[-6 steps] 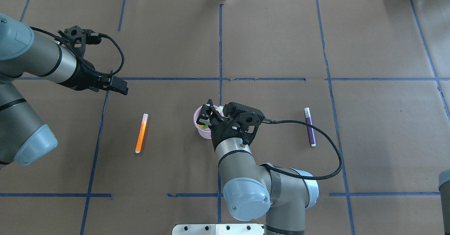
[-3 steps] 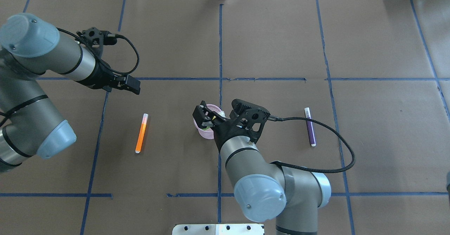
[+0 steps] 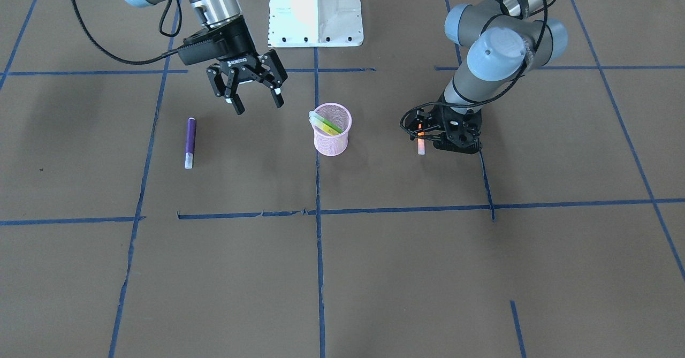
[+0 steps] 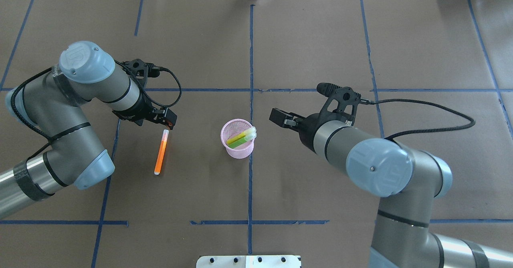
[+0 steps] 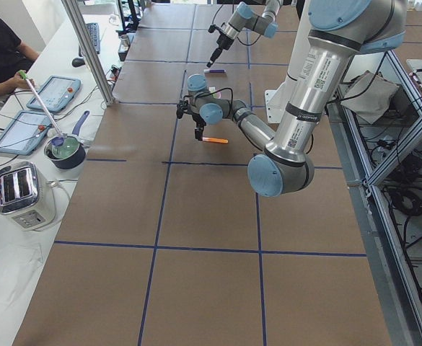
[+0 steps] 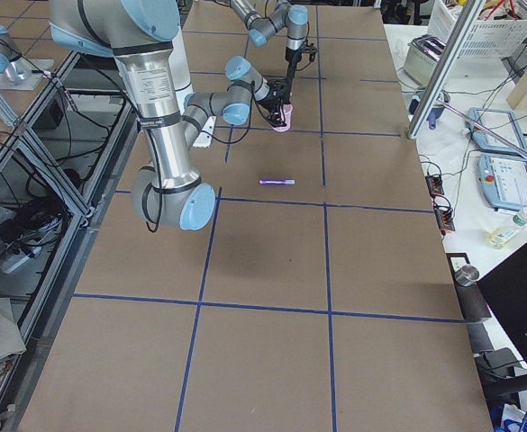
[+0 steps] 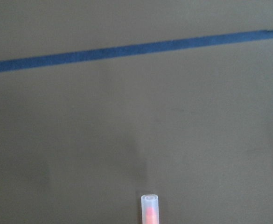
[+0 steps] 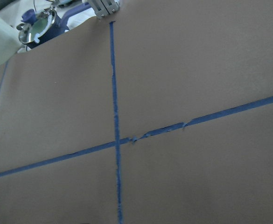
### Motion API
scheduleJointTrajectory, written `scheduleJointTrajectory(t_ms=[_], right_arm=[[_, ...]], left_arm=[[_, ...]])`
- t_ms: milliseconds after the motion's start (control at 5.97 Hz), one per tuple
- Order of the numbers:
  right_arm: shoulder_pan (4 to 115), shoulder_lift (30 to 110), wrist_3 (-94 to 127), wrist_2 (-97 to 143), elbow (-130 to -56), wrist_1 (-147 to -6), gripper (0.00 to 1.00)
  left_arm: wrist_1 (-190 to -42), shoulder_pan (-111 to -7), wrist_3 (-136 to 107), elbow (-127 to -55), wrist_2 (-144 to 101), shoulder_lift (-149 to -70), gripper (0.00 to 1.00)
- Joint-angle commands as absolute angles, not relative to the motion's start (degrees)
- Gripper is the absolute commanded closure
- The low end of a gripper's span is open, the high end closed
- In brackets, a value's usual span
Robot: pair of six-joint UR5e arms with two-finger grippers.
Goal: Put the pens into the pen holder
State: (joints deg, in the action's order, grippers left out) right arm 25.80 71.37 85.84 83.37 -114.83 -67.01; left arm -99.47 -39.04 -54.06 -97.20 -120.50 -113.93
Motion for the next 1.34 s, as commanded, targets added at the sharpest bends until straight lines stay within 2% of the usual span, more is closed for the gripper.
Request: scheduleJointTrajectory(t_ms=[0, 168, 503, 838, 1173], right_arm=[[34.77, 76.01, 78.61, 100.31, -115.31, -66.88, 0.00], [36.46, 77.33, 78.40, 103.07, -115.57, -66.88, 0.00], [39.02, 80.41, 76.29, 107.13, -116.62, -66.71, 0.00], [39.11, 80.60, 76.29, 107.14, -116.72, -66.71, 0.00], [39.02, 80.60, 76.29, 107.14, -116.63, -66.71, 0.00]], left_arm=[[-94.92, -36.58, -54.14, -96.68, -120.41, -114.87, 0.05], [-94.92, -35.34, -53.62, -96.33, -120.41, -115.05, 0.12], [-95.10, -34.72, -53.17, -96.07, -120.15, -114.87, 0.34], [-95.18, -34.54, -53.00, -95.98, -120.06, -114.61, 0.41], [-95.01, -34.54, -50.72, -95.45, -120.06, -114.61, 0.43]])
